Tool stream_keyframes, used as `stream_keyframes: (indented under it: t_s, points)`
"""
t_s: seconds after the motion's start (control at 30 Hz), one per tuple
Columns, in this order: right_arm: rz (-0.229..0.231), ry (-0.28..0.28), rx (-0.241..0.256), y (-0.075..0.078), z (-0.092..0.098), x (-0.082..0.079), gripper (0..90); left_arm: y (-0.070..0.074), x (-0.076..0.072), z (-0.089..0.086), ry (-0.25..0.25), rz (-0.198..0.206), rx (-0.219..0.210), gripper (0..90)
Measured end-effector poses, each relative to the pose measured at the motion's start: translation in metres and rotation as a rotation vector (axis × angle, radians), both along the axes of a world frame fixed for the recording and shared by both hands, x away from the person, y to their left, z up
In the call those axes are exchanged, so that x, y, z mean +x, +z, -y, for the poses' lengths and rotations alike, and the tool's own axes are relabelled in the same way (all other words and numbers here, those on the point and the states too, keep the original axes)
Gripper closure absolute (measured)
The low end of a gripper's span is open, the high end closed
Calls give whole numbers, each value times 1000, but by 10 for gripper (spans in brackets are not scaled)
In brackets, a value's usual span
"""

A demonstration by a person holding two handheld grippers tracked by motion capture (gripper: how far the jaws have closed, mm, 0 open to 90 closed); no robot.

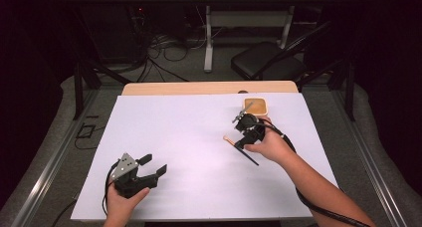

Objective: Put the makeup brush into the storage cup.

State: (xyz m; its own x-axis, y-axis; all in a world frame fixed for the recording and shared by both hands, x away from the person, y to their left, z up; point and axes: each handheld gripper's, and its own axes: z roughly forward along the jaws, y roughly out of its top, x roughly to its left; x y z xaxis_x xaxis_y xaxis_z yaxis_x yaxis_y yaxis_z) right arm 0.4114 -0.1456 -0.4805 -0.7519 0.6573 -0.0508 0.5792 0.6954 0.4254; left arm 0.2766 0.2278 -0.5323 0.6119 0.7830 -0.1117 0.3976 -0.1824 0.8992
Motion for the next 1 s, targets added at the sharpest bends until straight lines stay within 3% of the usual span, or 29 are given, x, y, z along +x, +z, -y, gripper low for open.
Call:
stream_keyframes:
  t_s: [0.13,0.17,0.27,0.33,0.5,0.57,1.0]
  points:
    - [-5,-3,6,-3,0,1,512,0,0,0,1,-1,0,296]
    - [-16,-8,-14,-2,-1,1,512,0,0,0,1,-1,1,296]
    - [3,-6,-11,-7,-3,0,514,0,0,0,2,0,0,298]
    - [-13,11,-38,-7,-4,1,520,0,0,-1,0,-1,-1,299]
    - [-4,5,-62,-9,-10,2,521,0,0,-2,1,-3,-4,300]
    - [5,6,-50,-10,-10,3,523,0,0,-2,-2,-3,-5,301]
    - [-28,9,-76,-15,-26,8,629,-1,1,0,-20,-13,-4,311]
